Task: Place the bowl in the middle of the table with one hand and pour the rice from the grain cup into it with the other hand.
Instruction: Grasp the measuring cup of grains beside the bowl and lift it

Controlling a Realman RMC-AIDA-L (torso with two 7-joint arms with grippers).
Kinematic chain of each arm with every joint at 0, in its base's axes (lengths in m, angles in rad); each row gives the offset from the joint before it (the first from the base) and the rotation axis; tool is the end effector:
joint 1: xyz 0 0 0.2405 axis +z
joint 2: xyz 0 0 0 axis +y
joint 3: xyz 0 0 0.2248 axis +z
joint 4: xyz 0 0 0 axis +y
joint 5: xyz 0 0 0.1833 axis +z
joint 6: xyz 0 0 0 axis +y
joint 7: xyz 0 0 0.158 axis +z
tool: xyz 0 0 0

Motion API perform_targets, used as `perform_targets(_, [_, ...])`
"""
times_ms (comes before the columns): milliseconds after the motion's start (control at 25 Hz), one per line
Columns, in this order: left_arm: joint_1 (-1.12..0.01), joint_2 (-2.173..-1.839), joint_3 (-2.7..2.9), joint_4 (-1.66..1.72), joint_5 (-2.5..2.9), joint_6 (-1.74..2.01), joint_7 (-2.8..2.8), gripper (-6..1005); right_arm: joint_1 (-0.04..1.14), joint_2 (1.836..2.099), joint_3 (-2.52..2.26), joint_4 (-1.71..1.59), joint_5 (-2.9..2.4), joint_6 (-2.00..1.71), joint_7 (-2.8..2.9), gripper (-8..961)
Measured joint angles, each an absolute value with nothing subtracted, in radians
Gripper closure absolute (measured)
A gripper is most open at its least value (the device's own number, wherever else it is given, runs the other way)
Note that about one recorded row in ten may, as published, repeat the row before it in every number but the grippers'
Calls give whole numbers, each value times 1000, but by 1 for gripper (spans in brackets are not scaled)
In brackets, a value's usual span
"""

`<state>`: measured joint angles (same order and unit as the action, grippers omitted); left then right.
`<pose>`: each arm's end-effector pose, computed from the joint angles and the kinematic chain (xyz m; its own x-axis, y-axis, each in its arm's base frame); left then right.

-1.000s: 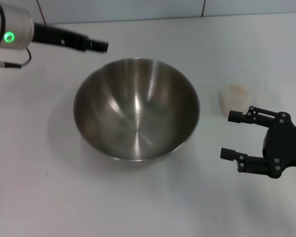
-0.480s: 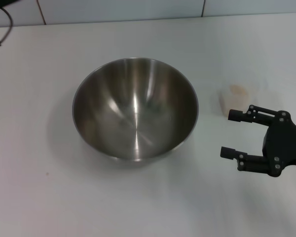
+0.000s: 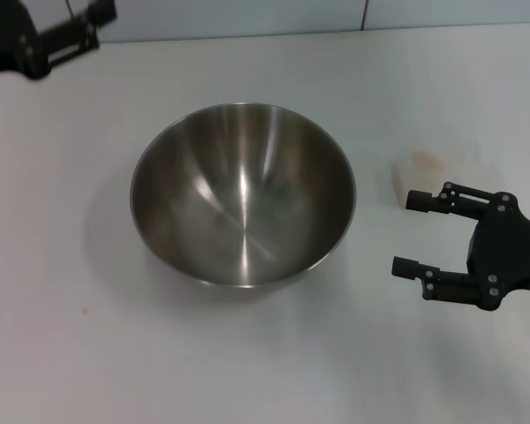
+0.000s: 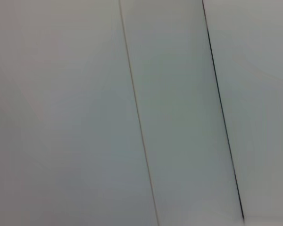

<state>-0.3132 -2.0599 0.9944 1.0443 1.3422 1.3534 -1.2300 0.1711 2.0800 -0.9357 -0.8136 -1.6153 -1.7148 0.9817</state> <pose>-0.1706 0.3224 0.0854 0.7411 -0.1570 0.6528 0.3202 -0.7719 -0.5492 0.2331 0.2258 0.0229 0.8001 0.0223 -0.5994 -0.2166 -0.9211 -0.3235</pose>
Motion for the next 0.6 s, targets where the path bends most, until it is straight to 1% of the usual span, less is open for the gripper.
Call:
perform_targets(120, [-296, -2048, 978, 1105, 1531, 1348, -1269, 197, 171, 2080, -936, -815, -1605, -1715, 982, 210])
perform_targets(280, [-311, -2030, 981, 1140, 1660, 1387, -1426, 197, 171, 2080, -935, -815, -1588, -1714, 976, 210])
perform_targets(440, [-315, -2029, 982, 1148, 1684, 1408, -1456, 198, 168, 2081, -932, -812, -1570, -1714, 968, 210])
perform_targets(520, [-290, -2051, 982, 1253, 1741, 1540, -1483, 198, 162, 2081, -923, -813, -1566, -1713, 968, 210])
perform_targets(600, [-274, -2060, 982, 1312, 1771, 1598, -1517, 198, 155, 2082, -905, -810, -1564, -1713, 973, 210])
